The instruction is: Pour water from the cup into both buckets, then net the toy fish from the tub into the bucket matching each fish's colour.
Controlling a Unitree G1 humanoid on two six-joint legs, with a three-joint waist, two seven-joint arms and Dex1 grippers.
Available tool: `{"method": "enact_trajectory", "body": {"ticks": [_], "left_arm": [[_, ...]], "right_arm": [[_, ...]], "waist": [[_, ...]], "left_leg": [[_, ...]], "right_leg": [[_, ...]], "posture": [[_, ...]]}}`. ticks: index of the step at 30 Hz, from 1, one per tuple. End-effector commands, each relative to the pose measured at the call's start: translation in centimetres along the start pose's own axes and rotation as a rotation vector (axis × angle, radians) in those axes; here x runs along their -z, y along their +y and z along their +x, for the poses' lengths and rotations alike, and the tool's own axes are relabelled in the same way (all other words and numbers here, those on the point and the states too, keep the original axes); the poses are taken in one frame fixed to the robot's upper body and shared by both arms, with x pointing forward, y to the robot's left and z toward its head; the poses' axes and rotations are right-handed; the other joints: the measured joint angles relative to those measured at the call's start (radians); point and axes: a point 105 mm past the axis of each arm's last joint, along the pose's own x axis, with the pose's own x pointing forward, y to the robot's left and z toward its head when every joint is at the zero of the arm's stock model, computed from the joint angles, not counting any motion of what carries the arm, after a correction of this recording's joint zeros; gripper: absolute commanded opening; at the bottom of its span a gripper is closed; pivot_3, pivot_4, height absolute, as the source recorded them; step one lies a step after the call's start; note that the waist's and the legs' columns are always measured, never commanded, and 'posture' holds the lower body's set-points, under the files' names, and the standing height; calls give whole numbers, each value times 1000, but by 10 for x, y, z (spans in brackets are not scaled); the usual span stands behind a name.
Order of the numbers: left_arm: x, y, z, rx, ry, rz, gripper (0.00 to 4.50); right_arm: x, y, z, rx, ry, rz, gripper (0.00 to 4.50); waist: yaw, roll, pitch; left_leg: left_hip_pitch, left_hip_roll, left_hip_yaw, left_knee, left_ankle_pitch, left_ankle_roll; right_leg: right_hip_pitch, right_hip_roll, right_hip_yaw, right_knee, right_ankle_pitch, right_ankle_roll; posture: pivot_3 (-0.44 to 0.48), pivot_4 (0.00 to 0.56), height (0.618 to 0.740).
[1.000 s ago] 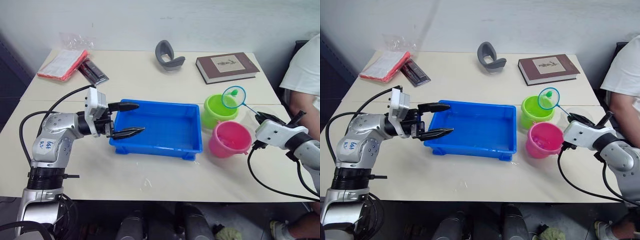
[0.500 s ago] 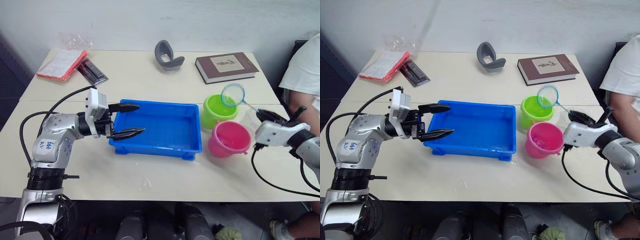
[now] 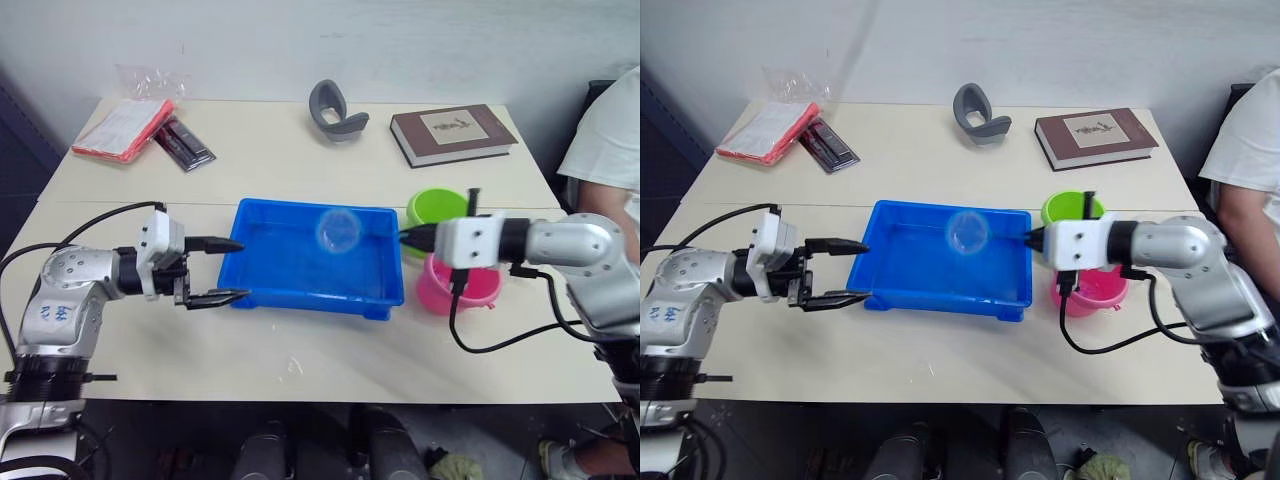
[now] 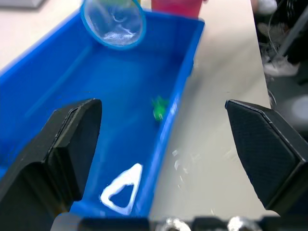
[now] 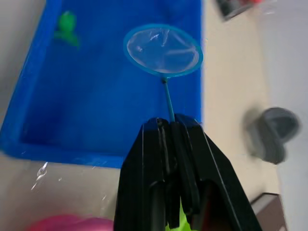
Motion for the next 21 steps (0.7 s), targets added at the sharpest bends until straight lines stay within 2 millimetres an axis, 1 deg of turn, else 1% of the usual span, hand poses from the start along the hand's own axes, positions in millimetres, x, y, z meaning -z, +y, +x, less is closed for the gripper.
{"method": "enact_trajectory", "body": {"ticks": [1, 4, 5, 7, 10, 13, 15, 21], "left_arm": [[-12, 0, -5, -19, -15, 37, 4412], [-7, -2, -10, -19, 18, 24, 4412], [-6, -3, -10, -18, 26, 23, 4412], [-8, -1, -10, -33, 25, 28, 4412], [-9, -1, -12, -46, 29, 32, 4412], [-9, -2, -14, -54, 36, 32, 4412], [-8, -2, -15, -61, 40, 33, 4412], [-10, -2, -15, -76, 33, 38, 4412]], "right_arm": [[-4, -17, 5, -36, 13, -49, 0], [-8, -15, 21, -128, 8, -70, 0], [-8, -14, 23, -141, 5, -76, 0], [-9, -11, 31, -185, -1, -61, 0], [-10, -1, 44, -274, -1, -86, 0], [-12, -1, 49, -292, -12, -115, 0], [-11, 4, 51, -321, -11, -155, 0], [-17, 15, 58, -335, -105, -175, 0]], "waist": [[-1, 0, 0], [-6, 0, 0], [-10, 0, 0], [-15, 0, 0], [-19, 0, 0], [-22, 0, 0], [-22, 0, 0], [-22, 0, 0]], "left_leg": [[0, 0, 1, 0, 0, 0], [1, 1, 1, 1, 0, 0], [1, 1, 0, 1, 0, -1], [1, 2, 0, 0, 0, -1], [0, 1, 0, 1, 0, -1], [0, 1, 0, 0, 0, -1], [0, 1, 0, 0, 0, -1], [1, 1, 0, 1, 0, -2]], "right_leg": [[0, 0, 0, 0, 0, 0], [0, 0, 0, 1, 0, 0], [0, 1, 0, 1, 0, 0], [0, 1, -1, 1, 0, -1], [0, 0, -1, 2, 0, -1], [0, 0, -1, 2, 0, -1], [-1, 0, -1, 2, 0, -1], [-1, 0, -1, 3, 0, -1]], "posture": [[0, 150, 740], [0, 150, 740], [0, 150, 740], [0, 150, 740], [0, 150, 740], [0, 150, 740], [0, 150, 740], [0, 150, 740]]}}
